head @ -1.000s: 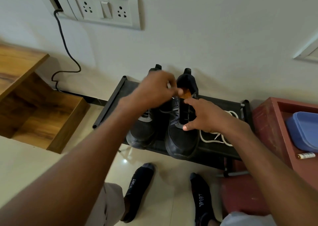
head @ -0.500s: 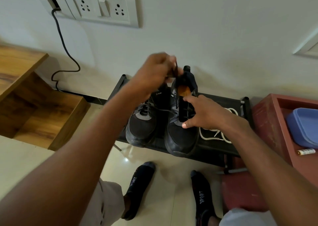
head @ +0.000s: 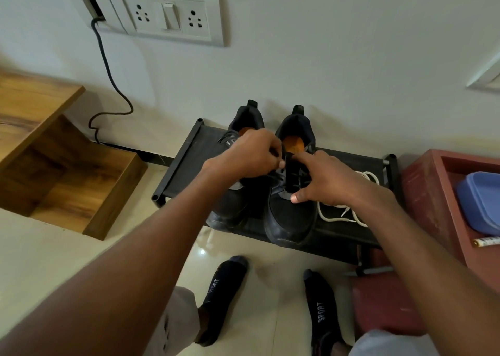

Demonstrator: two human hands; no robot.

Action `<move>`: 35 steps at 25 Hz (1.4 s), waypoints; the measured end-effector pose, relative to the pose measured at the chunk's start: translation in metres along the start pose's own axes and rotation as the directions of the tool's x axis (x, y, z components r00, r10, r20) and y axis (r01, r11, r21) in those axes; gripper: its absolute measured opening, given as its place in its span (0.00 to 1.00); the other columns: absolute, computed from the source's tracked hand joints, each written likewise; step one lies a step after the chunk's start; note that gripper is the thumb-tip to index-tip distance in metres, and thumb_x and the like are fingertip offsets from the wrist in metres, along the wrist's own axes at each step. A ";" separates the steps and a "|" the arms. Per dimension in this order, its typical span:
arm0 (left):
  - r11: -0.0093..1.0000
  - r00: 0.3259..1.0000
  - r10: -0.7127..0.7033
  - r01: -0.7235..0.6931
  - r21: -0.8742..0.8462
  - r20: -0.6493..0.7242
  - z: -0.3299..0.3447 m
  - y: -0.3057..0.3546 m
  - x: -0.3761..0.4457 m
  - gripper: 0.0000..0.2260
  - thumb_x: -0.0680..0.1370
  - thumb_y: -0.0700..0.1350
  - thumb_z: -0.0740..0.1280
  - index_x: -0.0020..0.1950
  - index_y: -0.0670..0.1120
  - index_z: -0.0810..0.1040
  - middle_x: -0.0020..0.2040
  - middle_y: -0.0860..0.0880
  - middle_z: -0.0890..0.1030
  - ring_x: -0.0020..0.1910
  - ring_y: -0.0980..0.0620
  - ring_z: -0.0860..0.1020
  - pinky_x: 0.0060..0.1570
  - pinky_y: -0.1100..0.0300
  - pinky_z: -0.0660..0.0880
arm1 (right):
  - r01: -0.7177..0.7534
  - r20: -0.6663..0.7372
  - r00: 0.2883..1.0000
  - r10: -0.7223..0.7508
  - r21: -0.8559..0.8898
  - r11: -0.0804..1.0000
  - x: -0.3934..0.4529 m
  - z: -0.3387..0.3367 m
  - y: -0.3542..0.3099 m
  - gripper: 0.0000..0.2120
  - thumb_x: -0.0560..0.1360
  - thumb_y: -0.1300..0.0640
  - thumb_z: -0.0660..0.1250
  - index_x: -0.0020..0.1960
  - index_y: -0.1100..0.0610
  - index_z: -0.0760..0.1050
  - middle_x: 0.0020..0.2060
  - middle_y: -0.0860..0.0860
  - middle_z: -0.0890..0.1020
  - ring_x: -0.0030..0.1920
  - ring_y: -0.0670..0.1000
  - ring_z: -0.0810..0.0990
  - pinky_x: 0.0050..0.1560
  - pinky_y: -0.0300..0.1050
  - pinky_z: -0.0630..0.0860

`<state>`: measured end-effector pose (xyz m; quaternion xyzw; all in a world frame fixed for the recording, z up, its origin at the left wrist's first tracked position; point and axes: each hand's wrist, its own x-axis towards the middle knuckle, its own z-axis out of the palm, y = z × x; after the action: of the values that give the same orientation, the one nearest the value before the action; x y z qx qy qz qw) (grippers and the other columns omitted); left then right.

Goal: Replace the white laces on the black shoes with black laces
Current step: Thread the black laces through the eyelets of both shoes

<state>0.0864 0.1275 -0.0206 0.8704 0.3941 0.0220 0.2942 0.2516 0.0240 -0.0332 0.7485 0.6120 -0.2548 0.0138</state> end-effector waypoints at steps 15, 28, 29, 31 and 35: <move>0.368 0.847 -0.405 -0.192 -0.910 -0.343 -0.035 0.003 0.003 0.10 0.87 0.47 0.60 0.52 0.43 0.75 0.39 0.47 0.83 0.37 0.49 0.80 0.42 0.52 0.76 | 0.159 -0.118 0.981 -0.151 0.061 0.985 -0.008 0.007 -0.036 0.07 0.76 0.49 0.75 0.52 0.45 0.78 0.41 0.43 0.79 0.44 0.48 0.81 0.41 0.43 0.74; 0.622 0.676 -0.513 -0.131 -0.772 -0.529 -0.036 -0.002 -0.002 0.10 0.86 0.45 0.60 0.56 0.41 0.78 0.40 0.47 0.82 0.34 0.53 0.80 0.36 0.63 0.77 | 0.102 -0.262 0.957 -0.120 -0.081 0.992 -0.010 0.033 -0.056 0.23 0.85 0.43 0.61 0.78 0.45 0.65 0.57 0.54 0.83 0.56 0.61 0.83 0.54 0.57 0.79; 0.628 0.675 -0.515 -0.122 -0.769 -0.528 -0.037 -0.001 -0.002 0.10 0.86 0.45 0.60 0.56 0.41 0.78 0.40 0.47 0.82 0.35 0.53 0.80 0.36 0.63 0.76 | 0.111 -0.266 0.955 -0.129 -0.083 0.990 -0.007 0.034 -0.057 0.19 0.85 0.42 0.60 0.73 0.45 0.71 0.54 0.53 0.83 0.54 0.60 0.84 0.54 0.56 0.80; 0.682 0.665 -0.510 -0.075 -0.728 -0.546 -0.037 0.000 0.000 0.10 0.86 0.47 0.61 0.54 0.42 0.78 0.41 0.48 0.83 0.37 0.52 0.81 0.38 0.59 0.76 | 0.118 -0.288 0.948 -0.132 -0.068 0.991 -0.002 0.033 -0.058 0.15 0.84 0.39 0.59 0.57 0.47 0.79 0.44 0.51 0.82 0.45 0.56 0.84 0.49 0.54 0.81; 0.778 0.655 -0.490 0.030 -0.628 -0.575 -0.037 0.001 -0.001 0.10 0.85 0.48 0.63 0.51 0.44 0.79 0.43 0.48 0.85 0.43 0.51 0.83 0.46 0.54 0.80 | 0.127 -0.343 0.929 -0.142 -0.067 0.990 -0.003 0.034 -0.061 0.16 0.85 0.40 0.60 0.69 0.43 0.72 0.50 0.53 0.83 0.47 0.57 0.83 0.48 0.53 0.81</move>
<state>0.0769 0.1443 0.0106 0.5927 0.5778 0.4284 0.3624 0.1825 0.0256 -0.0443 0.7375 0.6601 -0.1058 -0.0953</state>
